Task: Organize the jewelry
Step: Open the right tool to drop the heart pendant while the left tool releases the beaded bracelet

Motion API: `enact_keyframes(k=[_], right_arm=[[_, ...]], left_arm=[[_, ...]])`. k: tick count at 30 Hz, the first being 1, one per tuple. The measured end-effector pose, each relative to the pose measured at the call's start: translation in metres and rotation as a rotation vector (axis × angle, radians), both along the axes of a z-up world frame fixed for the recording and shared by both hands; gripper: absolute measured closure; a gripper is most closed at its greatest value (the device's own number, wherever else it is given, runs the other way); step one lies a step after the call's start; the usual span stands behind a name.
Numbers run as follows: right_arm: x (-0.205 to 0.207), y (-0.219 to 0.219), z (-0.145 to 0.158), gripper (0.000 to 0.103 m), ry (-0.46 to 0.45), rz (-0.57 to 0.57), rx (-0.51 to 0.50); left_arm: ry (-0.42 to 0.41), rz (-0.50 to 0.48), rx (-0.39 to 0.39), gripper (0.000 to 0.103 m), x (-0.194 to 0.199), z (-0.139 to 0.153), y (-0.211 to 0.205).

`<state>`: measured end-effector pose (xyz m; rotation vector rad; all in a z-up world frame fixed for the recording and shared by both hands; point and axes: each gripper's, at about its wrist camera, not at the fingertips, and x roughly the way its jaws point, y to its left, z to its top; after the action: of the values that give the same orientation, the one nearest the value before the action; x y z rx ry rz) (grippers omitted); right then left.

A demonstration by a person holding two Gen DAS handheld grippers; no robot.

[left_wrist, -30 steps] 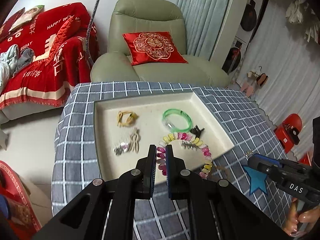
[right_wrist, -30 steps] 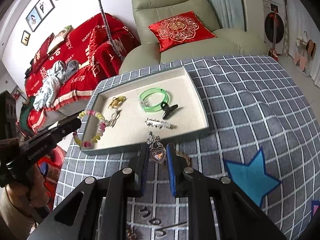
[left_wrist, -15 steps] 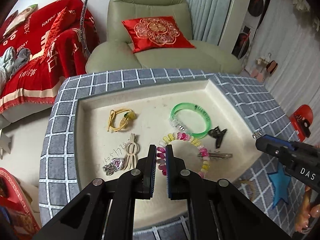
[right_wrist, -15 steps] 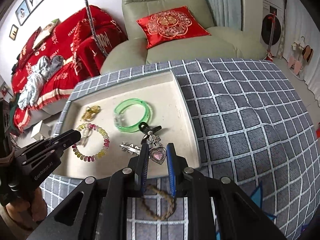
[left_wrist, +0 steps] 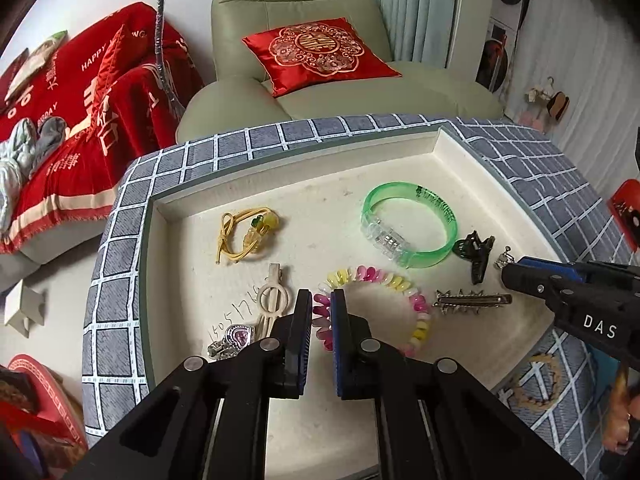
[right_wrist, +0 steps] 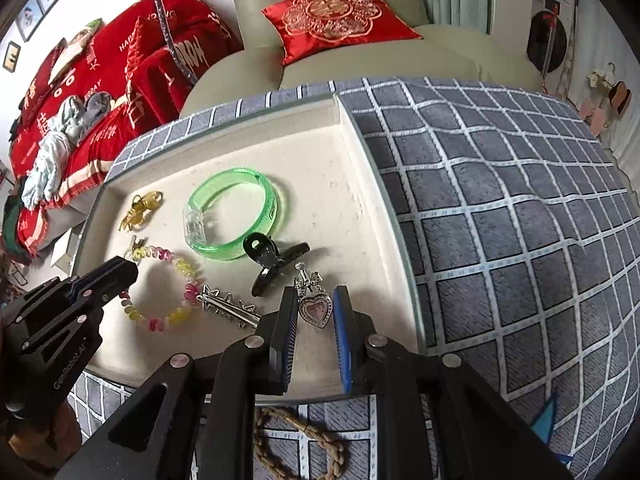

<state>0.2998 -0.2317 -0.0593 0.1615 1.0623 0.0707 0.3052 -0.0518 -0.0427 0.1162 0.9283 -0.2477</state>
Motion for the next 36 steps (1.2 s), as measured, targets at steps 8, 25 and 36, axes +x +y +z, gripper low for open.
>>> enact_keyframes(k=[8, 25, 36], right_arm=[[0.001, 0.009, -0.002, 0.048, -0.008, 0.027, -0.036], [-0.036, 0.001, 0.04, 0.037, -0.123, -0.016, 0.046], [-0.061, -0.004, 0.051, 0.037, -0.14, -0.028, 0.08]], left_arm=[[0.015, 0.001, 0.042, 0.078, 0.001, -0.006, -0.004], [-0.022, 0.031, 0.041, 0.078, -0.001, 0.002, 0.0], [-0.027, 0.044, 0.042, 0.078, 0.001, 0.002, 0.0]])
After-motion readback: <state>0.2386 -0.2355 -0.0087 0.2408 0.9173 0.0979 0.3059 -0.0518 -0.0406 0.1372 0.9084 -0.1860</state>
